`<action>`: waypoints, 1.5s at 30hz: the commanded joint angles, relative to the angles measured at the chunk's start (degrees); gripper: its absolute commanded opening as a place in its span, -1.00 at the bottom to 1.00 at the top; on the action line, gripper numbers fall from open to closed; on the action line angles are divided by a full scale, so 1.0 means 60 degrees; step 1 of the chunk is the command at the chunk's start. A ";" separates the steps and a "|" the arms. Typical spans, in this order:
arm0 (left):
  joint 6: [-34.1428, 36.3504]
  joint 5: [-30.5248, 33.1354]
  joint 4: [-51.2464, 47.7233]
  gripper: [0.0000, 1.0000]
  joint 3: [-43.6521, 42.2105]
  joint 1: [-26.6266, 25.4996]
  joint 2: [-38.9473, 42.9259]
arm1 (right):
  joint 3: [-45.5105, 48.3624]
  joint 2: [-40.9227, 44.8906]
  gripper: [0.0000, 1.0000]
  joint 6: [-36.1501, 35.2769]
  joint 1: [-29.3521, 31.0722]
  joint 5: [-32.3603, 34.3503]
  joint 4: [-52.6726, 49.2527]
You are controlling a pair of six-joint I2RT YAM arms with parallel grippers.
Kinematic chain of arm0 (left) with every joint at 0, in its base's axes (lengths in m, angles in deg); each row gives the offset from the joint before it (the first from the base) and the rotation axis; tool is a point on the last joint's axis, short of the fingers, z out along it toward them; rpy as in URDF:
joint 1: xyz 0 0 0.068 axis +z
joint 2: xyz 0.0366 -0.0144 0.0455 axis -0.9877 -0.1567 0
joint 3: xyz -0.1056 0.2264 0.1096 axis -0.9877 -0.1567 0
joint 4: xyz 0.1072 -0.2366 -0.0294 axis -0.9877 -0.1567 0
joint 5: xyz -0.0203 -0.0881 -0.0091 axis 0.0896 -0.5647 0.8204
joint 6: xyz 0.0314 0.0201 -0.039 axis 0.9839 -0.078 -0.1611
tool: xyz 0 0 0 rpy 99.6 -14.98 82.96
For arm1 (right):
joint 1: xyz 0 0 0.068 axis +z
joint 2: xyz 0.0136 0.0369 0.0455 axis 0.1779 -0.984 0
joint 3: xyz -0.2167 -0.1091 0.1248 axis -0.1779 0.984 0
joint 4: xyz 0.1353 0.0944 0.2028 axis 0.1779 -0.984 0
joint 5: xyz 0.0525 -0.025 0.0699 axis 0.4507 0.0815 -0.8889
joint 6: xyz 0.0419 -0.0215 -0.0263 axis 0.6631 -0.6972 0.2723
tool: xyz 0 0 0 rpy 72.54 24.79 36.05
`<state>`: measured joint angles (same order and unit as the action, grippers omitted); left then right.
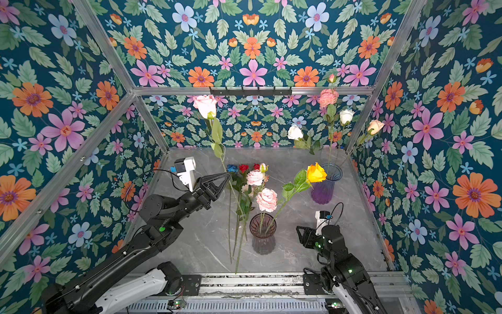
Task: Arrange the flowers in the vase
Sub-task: 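Carry the pink rose over the ribbed vase and lower its stem inside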
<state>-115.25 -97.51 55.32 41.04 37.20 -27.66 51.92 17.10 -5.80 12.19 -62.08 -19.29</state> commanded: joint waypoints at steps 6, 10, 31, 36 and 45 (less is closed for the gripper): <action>0.0300 -0.0345 0.0999 -1.00 0.0568 -0.0178 -0.0940 | -0.0012 -0.0026 0.10 0.0000 0.0009 0.0110 0.0131; 0.0881 -0.0331 0.0312 -1.00 0.1305 -0.0450 -0.1441 | -0.0008 -0.0023 0.10 0.0000 0.0010 0.0106 0.0133; 0.5922 0.1507 0.0185 -1.00 0.1239 -0.2872 -0.1911 | -0.0013 -0.0037 0.11 0.0000 0.0011 0.0137 0.0150; 0.5389 0.1608 0.0646 -1.00 0.0641 -0.2932 -0.1738 | -0.0019 -0.0023 0.11 -0.0001 0.0011 0.0123 0.0142; 0.3661 0.3052 0.3368 -1.00 -0.2278 -0.3006 -0.0923 | -0.0013 -0.0023 0.11 -0.0014 0.0003 0.0106 0.0143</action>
<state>-88.30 -84.05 66.03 30.70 19.12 -34.31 51.92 16.96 -5.80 12.19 -62.08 -19.27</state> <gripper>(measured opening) 0.059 0.553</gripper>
